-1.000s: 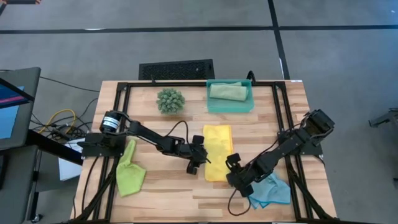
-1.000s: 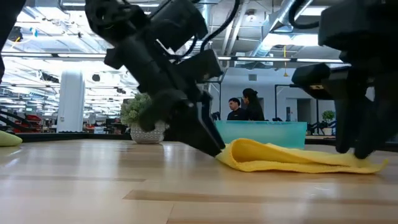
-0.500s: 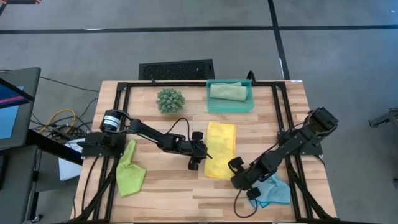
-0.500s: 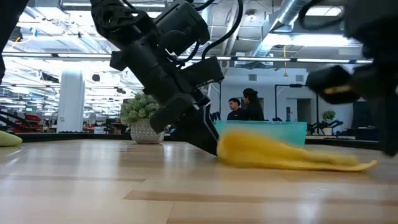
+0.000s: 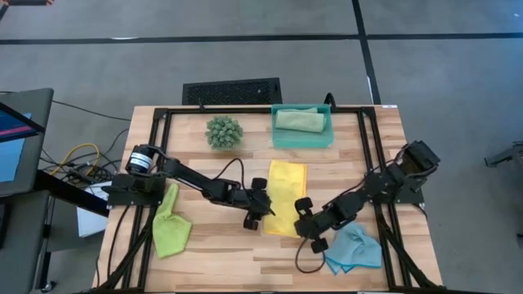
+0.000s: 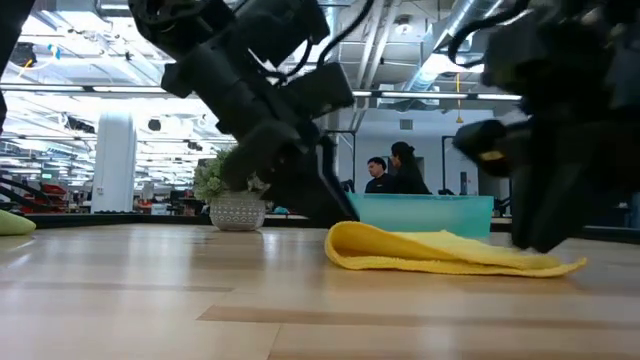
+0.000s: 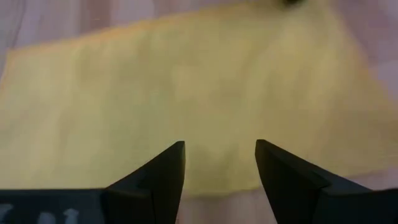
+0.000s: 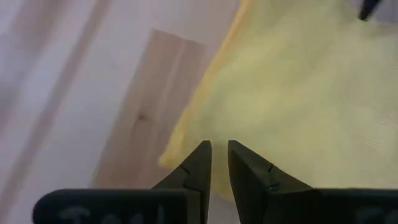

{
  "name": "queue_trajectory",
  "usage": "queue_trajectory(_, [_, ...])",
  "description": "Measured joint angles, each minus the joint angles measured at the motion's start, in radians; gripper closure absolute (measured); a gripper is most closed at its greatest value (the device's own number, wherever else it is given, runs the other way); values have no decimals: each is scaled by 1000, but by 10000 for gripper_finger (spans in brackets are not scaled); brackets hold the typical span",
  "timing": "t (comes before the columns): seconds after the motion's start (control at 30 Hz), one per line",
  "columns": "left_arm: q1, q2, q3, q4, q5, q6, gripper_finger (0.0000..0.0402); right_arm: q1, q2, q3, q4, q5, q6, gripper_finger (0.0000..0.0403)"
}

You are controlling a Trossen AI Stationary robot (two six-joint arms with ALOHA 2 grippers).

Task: Roll microfiber towels into tight, uniform cylinder then place into a basket
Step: Roll the yellow microfiber cloth

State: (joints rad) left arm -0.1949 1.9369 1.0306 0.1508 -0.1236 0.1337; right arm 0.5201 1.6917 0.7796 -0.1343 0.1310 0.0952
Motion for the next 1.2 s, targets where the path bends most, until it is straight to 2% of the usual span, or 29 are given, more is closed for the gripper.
queue_trajectory(0.27, [10, 13, 3, 21, 11, 14, 212, -17, -5, -8, 31, 8, -26, 327])
queue_trajectory(0.5, [34, 42, 5, -26, 3, -10, 212, -80, 16, -7, 45, 140, 61, 327])
queue_trajectory(0.67, [38, 33, 7, -83, -64, -36, 212, -136, -12, -7, -45, 237, 184, 327])
queue_trajectory(0.8, [35, 33, 7, -84, -68, -34, 212, -152, -27, -8, -126, 292, 241, 327])
queue_trajectory(0.93, [12, 31, 31, -136, -67, -30, 212, -150, -30, -13, -179, 405, 264, 327])
queue_trajectory(1.07, [-25, 31, 94, -263, -49, -14, 212, -200, -30, -70, -128, 441, 278, 327])
queue_trajectory(1.2, [-62, 32, 135, -339, -46, 13, 212, -249, -29, -155, 53, 431, 213, 327])
